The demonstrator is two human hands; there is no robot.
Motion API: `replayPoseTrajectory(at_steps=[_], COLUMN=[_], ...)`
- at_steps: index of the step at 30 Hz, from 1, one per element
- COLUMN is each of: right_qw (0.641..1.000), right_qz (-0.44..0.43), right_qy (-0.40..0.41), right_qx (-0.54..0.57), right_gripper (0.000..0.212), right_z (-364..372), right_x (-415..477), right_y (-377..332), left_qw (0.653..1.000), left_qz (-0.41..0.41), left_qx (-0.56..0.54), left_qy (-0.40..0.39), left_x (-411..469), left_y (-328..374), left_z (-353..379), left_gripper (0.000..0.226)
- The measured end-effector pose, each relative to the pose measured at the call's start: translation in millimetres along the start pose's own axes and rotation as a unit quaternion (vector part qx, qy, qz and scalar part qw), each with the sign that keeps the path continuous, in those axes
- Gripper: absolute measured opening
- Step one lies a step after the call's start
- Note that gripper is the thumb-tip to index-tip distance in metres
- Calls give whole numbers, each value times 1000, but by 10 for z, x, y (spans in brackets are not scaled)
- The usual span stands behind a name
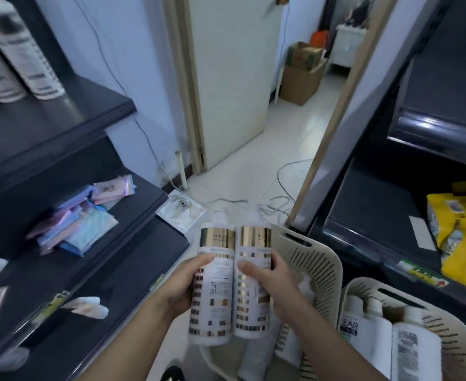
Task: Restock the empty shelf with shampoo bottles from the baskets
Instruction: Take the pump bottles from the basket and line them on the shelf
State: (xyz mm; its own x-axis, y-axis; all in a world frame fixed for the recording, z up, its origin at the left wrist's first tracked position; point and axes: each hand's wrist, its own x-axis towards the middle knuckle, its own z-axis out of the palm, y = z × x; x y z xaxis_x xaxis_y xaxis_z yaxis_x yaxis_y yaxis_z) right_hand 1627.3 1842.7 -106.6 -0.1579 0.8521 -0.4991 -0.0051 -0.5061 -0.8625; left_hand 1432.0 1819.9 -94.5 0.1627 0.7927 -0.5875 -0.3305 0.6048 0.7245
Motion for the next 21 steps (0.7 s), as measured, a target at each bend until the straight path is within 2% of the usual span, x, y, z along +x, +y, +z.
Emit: replayPoseTrajectory(at_steps=[1, 5, 10, 14, 19, 21], right_qw=[1000, 997, 988, 980, 971, 967], right_qz=[-9, -40, -100, -142, -192, -214], right_qy=[-15, -58, -97, -113, -113, -113], right_qx=[-12, -35, -70, -77, -83, -80], right_gripper=[53, 55, 56, 56, 64, 60], right_z=[109, 567, 1277, 1912, 2695, 2970], right_x=[-5, -18, -34, -10, 57, 84], right_y=[-80, -377, -731, -998, -1305, -1430], left_qw=[1000, 998, 990, 978, 961, 954], left_qz=[11, 48, 118, 183, 246, 272], left_qx=[-4, -11, 19, 21, 23, 23], left_qy=[11, 42, 77, 100, 122, 124], left_x=[-94, -424, -849, -1158, -1477, -1599], left_y=[77, 363, 820, 1209, 1712, 1921], left_z=[-42, -316, -775, -1234, -1769, -1932], left_gripper=[51, 93, 76, 82, 64, 61])
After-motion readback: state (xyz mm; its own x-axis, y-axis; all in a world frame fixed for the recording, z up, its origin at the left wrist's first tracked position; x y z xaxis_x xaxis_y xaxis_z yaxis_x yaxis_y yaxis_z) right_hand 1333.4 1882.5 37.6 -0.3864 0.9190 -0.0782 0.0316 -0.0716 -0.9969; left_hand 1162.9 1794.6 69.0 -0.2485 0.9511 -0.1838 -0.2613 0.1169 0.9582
